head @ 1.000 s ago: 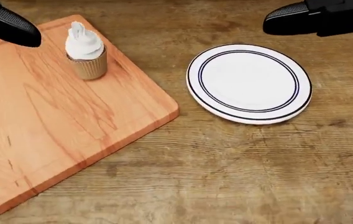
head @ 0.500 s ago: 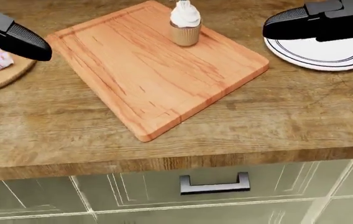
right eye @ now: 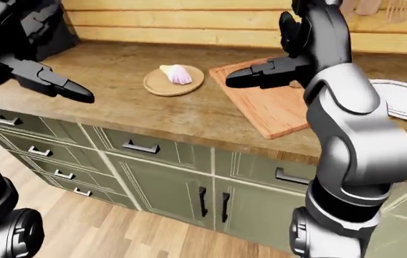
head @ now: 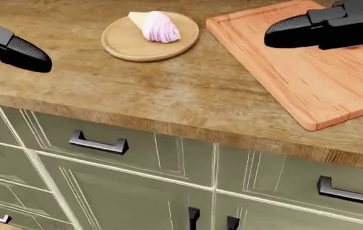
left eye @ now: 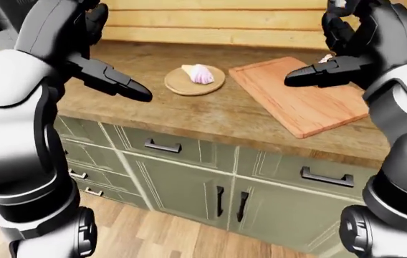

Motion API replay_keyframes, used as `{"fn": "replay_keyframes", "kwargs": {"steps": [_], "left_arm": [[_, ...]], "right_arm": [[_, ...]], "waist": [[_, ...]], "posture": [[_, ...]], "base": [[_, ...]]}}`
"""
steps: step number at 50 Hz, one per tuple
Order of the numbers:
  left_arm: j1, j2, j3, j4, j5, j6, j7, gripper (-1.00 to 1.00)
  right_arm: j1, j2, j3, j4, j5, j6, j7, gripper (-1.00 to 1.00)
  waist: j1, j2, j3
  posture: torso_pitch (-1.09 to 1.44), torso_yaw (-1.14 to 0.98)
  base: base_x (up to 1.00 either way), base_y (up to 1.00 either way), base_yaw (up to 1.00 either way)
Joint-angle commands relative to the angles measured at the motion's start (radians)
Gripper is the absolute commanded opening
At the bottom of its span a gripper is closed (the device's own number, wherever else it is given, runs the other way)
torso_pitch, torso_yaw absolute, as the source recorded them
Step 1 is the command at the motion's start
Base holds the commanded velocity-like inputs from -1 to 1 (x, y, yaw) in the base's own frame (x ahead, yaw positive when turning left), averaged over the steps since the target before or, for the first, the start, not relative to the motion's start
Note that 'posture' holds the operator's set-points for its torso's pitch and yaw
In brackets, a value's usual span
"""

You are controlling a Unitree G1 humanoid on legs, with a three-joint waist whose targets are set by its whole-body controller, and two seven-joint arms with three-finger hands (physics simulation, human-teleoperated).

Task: Move the dessert items from the plate to the tray.

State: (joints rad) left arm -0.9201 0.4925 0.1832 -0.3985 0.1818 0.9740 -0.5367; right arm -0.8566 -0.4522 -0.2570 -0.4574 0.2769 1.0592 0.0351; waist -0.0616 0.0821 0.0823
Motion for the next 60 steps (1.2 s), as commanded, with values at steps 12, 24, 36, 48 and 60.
{"fn": "replay_keyframes", "kwargs": {"steps": [12,24,36,48,60], "left_arm": [[-0.019,-0.003,0.003,-0.010,0.013,-0.013,0.009,1.00],[-0.037,0.003,0.008,-0.008,0.006,-0.001,0.008,1.00],[-0.039,0.014,0.013,-0.003,-0.004,-0.001,0.011,1.00],[-0.039,0.018,0.012,-0.007,-0.009,0.003,0.012,1.00],[-0.035,0.014,0.009,-0.003,-0.006,-0.006,0.011,1.00]], "right_arm": [[-0.020,-0.017,-0.013,-0.010,0.028,-0.035,-0.019,1.00],[-0.026,-0.033,-0.034,-0.016,0.090,-0.011,-0.059,1.00],[-0.026,-0.046,-0.019,-0.014,0.104,-0.021,-0.067,1.00],[-0.034,-0.041,-0.020,-0.008,0.093,-0.015,-0.059,1.00],[-0.021,-0.038,-0.015,-0.011,0.058,-0.030,-0.031,1.00]], "waist": [[0.035,-0.055,-0.063],[0.064,-0.121,-0.054],[0.092,-0.057,-0.064],[0.108,-0.168,-0.058],[0.091,-0.105,-0.053]], "posture": [[0.00,0.00],[0.00,0.00],[0.00,0.00],[0.00,0.00],[0.00,0.00]], "base": [[0.89,0.00,0.00],[-0.32,0.00,-0.71],[-0.47,0.00,-0.79],[0.00,0.00,0.00],[0.00,0.26,0.00]]}}
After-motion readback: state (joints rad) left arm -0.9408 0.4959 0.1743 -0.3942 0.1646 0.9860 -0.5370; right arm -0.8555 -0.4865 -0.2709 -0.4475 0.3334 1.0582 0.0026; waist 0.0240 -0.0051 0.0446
